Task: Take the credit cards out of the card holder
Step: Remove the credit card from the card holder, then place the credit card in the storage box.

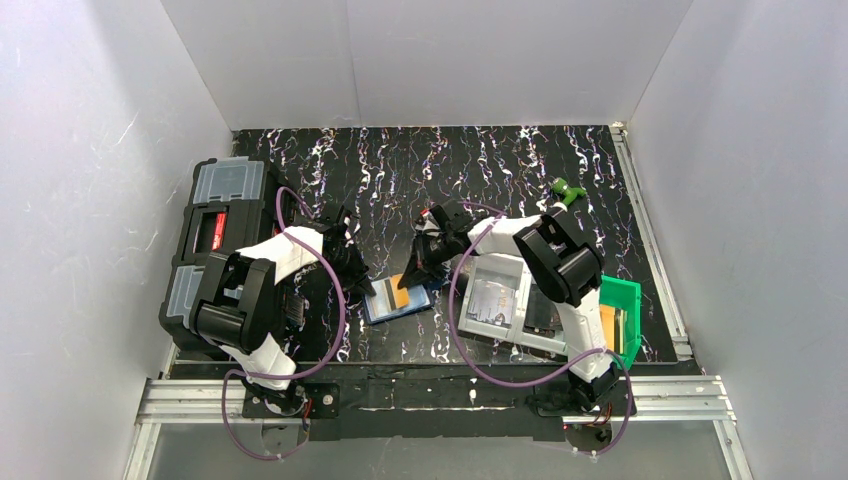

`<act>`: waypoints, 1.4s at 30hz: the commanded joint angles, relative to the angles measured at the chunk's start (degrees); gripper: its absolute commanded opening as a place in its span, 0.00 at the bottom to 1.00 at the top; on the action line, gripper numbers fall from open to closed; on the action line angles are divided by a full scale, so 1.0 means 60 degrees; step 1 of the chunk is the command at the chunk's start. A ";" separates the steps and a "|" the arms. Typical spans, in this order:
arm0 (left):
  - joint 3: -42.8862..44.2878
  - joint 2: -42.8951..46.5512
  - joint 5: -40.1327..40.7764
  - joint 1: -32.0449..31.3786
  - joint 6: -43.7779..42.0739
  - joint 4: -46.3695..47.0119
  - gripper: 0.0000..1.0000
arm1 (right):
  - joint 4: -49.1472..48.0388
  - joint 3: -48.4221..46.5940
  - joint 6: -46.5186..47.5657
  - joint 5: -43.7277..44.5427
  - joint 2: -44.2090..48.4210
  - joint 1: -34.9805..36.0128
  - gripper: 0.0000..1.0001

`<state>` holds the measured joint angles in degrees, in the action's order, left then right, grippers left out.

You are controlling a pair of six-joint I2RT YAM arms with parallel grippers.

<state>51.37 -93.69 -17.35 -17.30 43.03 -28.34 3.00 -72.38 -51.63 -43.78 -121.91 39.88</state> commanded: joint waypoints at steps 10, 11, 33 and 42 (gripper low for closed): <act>-0.0498 -0.0190 0.2111 -0.0009 -0.0541 -0.1110 0.00 | 0.2118 0.0151 0.1406 0.1695 0.2283 -0.0450 0.01; -0.0437 -0.0090 0.2063 -0.0008 -0.0536 -0.1134 0.00 | 0.2177 0.0155 0.1419 0.1691 0.2407 -0.0452 0.01; 0.1930 0.2638 0.0133 -0.0017 -0.1510 -0.2321 0.52 | 0.4836 0.0529 0.1798 0.4045 0.5896 -0.0972 0.01; 0.1543 0.2838 -0.0834 -0.0056 -0.1932 -0.1789 0.54 | 0.7906 0.1338 0.1613 0.7023 0.8880 -0.2229 0.01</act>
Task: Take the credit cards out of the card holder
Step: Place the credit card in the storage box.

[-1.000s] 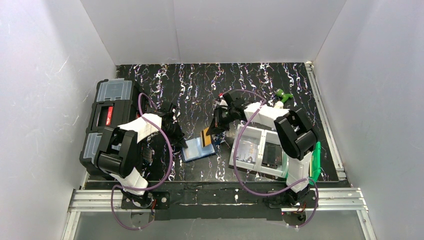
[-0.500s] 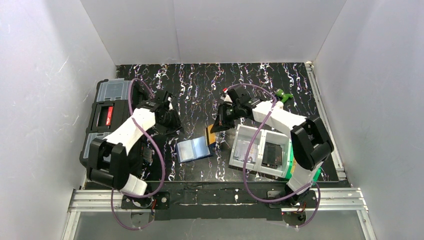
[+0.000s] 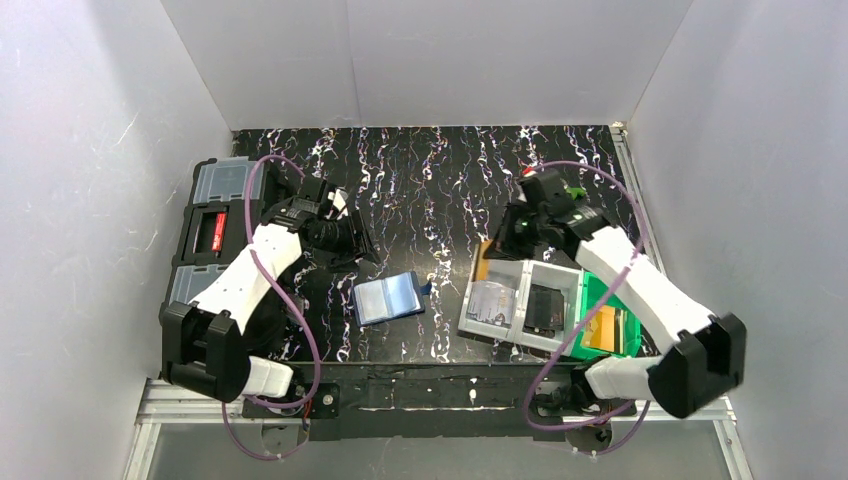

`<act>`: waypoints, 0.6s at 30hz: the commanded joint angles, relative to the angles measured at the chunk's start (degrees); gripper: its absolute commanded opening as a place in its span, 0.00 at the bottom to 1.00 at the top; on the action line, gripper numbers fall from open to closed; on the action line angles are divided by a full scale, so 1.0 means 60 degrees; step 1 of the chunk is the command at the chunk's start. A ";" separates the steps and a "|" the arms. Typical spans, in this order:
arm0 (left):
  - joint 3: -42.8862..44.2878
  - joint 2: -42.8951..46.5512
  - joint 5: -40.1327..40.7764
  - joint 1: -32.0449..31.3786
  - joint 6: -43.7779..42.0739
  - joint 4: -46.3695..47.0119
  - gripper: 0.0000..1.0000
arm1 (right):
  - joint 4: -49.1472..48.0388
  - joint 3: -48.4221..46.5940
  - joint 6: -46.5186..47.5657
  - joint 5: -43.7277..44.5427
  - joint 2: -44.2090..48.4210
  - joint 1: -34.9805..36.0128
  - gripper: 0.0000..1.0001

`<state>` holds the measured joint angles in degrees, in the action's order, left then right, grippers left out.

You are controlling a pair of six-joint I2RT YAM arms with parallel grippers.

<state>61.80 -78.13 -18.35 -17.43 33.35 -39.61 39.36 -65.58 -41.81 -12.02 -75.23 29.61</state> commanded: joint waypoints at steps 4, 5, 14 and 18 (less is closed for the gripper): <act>-0.0288 -0.0040 -0.1161 -0.0063 -0.0248 0.0459 0.54 | 0.3262 0.0236 -0.0098 0.3363 0.1980 -0.1088 0.01; -0.0283 -0.0098 -0.1236 -0.0080 -0.0241 0.0525 0.54 | 0.3615 0.0239 -0.0128 0.3641 0.2141 -0.1250 0.01; -0.0058 -0.0704 -0.1554 -0.0125 -0.0386 0.0810 0.54 | 0.5650 0.0261 -0.0219 0.6100 0.2312 -0.3015 0.01; -0.0081 -0.0765 -0.1538 -0.0114 -0.0365 0.0893 0.54 | 0.6166 0.0412 -0.0199 0.6996 0.1967 -0.3530 0.01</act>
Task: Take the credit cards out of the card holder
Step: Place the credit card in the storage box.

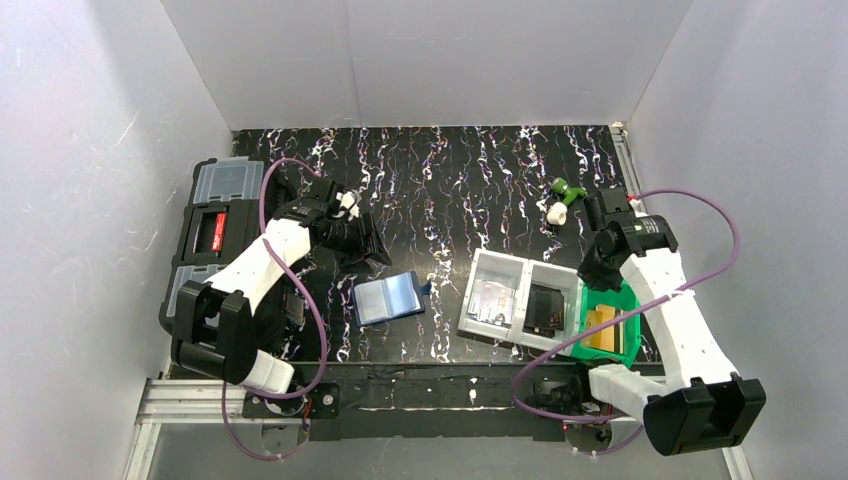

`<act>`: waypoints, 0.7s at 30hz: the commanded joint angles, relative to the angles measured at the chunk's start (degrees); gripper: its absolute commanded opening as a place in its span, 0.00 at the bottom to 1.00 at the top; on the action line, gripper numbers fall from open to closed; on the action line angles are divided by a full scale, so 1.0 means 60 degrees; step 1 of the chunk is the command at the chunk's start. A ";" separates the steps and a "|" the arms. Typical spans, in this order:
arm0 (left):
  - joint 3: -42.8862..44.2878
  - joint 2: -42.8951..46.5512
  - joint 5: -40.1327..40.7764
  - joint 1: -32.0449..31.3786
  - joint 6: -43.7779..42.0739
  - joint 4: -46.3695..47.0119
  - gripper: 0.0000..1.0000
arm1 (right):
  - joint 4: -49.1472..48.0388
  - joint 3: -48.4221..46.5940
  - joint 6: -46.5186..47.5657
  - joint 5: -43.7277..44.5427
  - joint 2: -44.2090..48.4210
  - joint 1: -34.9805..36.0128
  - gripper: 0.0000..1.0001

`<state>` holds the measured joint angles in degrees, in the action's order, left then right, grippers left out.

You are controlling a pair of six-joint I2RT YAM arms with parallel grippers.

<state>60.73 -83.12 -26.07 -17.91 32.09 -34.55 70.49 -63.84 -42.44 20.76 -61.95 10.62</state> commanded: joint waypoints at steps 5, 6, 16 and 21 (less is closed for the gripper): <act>-0.0022 0.0077 -0.0276 -0.0033 -0.0063 0.0183 0.54 | 0.1152 0.0224 -0.0211 0.2096 -0.0545 -0.0665 0.01; -0.0040 0.0083 -0.0283 -0.0043 -0.0052 0.0191 0.54 | 0.1184 0.0171 -0.0210 0.2147 -0.0602 -0.0750 0.01; -0.0081 0.0097 -0.0267 -0.0041 -0.0039 0.0205 0.53 | 0.1166 0.0241 -0.0379 0.2099 -0.1455 -0.0980 0.15; -0.0095 0.0169 -0.0212 -0.0038 -0.0011 0.0205 0.53 | 0.0931 0.0167 -0.0107 0.1789 -0.1453 -0.0980 0.53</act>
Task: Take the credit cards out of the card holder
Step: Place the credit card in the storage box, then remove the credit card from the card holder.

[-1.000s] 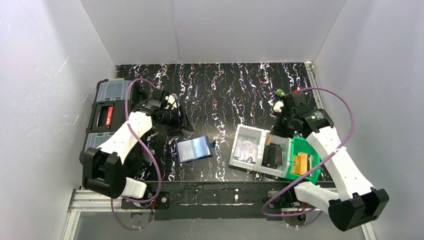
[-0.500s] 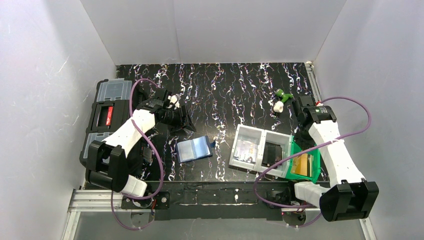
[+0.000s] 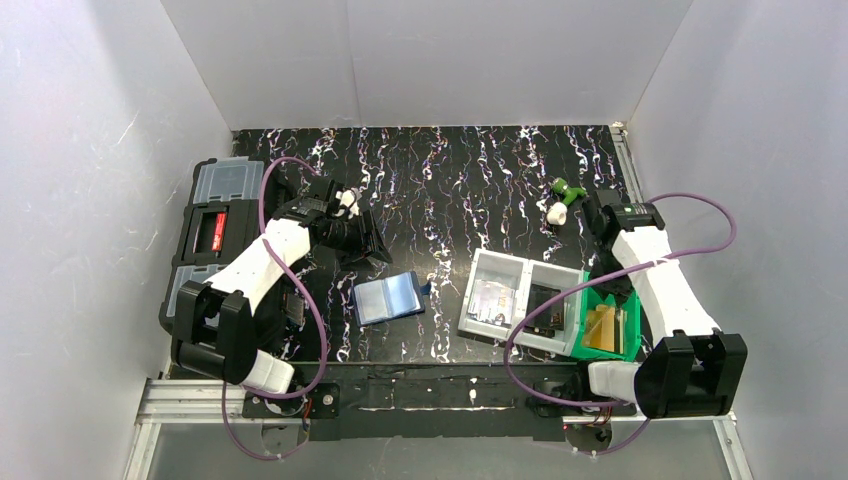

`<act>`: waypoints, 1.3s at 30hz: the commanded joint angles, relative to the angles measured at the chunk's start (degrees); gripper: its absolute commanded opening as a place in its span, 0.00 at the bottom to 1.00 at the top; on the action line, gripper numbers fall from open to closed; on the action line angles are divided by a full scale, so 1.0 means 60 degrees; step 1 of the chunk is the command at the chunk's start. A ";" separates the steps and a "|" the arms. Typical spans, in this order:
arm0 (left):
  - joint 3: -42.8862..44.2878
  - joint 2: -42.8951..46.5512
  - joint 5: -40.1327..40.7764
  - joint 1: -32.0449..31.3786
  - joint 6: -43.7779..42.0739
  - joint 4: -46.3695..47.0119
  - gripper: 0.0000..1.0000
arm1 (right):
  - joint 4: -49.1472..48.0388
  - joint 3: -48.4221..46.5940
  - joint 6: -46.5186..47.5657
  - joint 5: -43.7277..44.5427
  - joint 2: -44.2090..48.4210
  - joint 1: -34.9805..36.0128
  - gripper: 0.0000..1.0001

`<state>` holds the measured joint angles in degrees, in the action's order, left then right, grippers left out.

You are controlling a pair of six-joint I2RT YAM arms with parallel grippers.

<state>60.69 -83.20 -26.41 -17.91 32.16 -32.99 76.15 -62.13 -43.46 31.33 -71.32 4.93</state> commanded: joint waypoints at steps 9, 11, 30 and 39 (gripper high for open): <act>-0.0142 0.0300 0.0201 -0.0042 -0.0004 -0.0227 0.53 | -0.0494 -0.0896 0.1013 -0.1705 0.0443 -0.0023 0.76; -0.0184 0.0398 0.0572 -0.0040 -0.0018 -0.0383 0.54 | -0.0954 -0.1092 0.1165 -0.2641 0.0599 0.0087 0.79; -0.0267 0.2695 0.4568 0.1238 -0.0006 -0.2756 0.55 | -0.4220 -0.5398 -0.0125 -0.5198 -0.5205 0.7235 0.82; 0.0226 0.3377 0.4974 0.1316 0.0128 -0.3358 0.55 | -0.4842 -0.6732 -0.0079 -0.6180 -0.7553 0.8364 0.80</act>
<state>59.70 -64.68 0.93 -10.41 32.34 -49.76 49.25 -98.09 -43.57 -3.14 -114.57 54.09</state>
